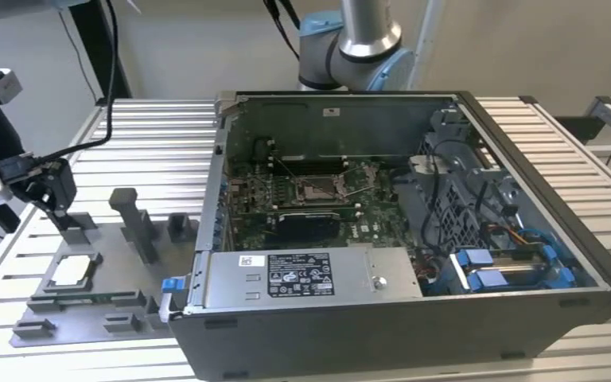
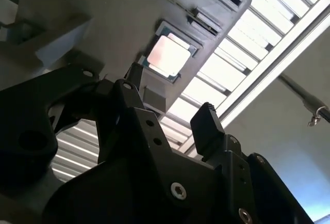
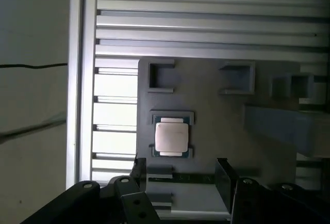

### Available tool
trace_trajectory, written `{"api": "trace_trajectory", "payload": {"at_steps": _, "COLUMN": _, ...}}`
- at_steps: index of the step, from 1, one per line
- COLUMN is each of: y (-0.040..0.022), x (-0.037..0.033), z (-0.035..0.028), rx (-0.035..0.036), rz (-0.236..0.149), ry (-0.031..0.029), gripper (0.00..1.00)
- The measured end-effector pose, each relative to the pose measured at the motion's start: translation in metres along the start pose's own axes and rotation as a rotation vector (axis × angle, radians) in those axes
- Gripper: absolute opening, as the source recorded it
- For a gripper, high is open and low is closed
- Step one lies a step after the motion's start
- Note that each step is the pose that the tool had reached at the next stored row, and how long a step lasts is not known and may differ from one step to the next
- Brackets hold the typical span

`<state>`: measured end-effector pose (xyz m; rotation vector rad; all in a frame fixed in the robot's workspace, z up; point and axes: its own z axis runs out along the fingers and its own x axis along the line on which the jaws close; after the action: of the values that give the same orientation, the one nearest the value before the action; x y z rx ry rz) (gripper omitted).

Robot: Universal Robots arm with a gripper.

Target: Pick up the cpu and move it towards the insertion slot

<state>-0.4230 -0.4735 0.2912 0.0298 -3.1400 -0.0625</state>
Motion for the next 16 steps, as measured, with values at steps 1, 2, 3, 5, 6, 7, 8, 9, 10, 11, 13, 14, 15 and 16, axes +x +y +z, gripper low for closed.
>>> {"api": "trace_trajectory", "payload": {"at_steps": 1, "y": -0.0001, "x": 0.0000, "z": 0.0020, "rx": 0.0000, "rz": 0.000, "ry": -0.0001, "gripper": 1.00}}
{"api": "trace_trajectory", "payload": {"at_steps": 2, "y": -0.0002, "x": 0.0000, "z": 0.0037, "rx": 0.0001, "rz": 0.000, "ry": 0.0001, "gripper": 1.00}}
{"api": "trace_trajectory", "payload": {"at_steps": 3, "y": -0.0003, "x": 0.0000, "z": 0.0055, "rx": 0.0001, "rz": 0.000, "ry": 0.0001, "gripper": 1.00}}
{"api": "trace_trajectory", "payload": {"at_steps": 5, "y": -0.0004, "x": -0.0001, "z": 0.0091, "rx": 0.0000, "rz": -0.001, "ry": 0.0001, "gripper": 1.00}}
{"api": "trace_trajectory", "payload": {"at_steps": 6, "y": -0.0005, "x": 0.0000, "z": 0.0110, "rx": 0.0000, "rz": -0.001, "ry": 0.0000, "gripper": 1.00}}
{"api": "trace_trajectory", "payload": {"at_steps": 7, "y": -0.0006, "x": 0.0001, "z": 0.0127, "rx": -0.0001, "rz": -0.001, "ry": 0.0000, "gripper": 1.00}}
{"api": "trace_trajectory", "payload": {"at_steps": 8, "y": -0.0007, "x": 0.0001, "z": 0.0146, "rx": -0.0001, "rz": -0.001, "ry": 0.0000, "gripper": 1.00}}
{"api": "trace_trajectory", "payload": {"at_steps": 9, "y": -0.0007, "x": 0.0003, "z": 0.0164, "rx": 0.0000, "rz": -0.001, "ry": 0.0001, "gripper": 1.00}}
{"api": "trace_trajectory", "payload": {"at_steps": 10, "y": -0.0008, "x": 0.0005, "z": 0.0183, "rx": 0.0000, "rz": -0.001, "ry": 0.0000, "gripper": 1.00}}
{"api": "trace_trajectory", "payload": {"at_steps": 11, "y": -0.0009, "x": 0.0007, "z": 0.0201, "rx": -0.0001, "rz": -0.001, "ry": -0.0001, "gripper": 1.00}}
{"api": "trace_trajectory", "payload": {"at_steps": 13, "y": -0.0010, "x": 0.0013, "z": 0.0237, "rx": 0.0000, "rz": -0.001, "ry": 0.0001, "gripper": 1.00}}
{"api": "trace_trajectory", "payload": {"at_steps": 14, "y": -0.0011, "x": 0.0016, "z": 0.0256, "rx": -0.0001, "rz": -0.001, "ry": 0.0000, "gripper": 1.00}}
{"api": "trace_trajectory", "payload": {"at_steps": 15, "y": -0.0011, "x": 0.0017, "z": 0.0273, "rx": -0.0001, "rz": -0.001, "ry": 0.0000, "gripper": 1.00}}
{"api": "trace_trajectory", "payload": {"at_steps": 16, "y": -0.0012, "x": 0.0018, "z": 0.0291, "rx": 0.0000, "rz": -0.002, "ry": 0.0001, "gripper": 1.00}}
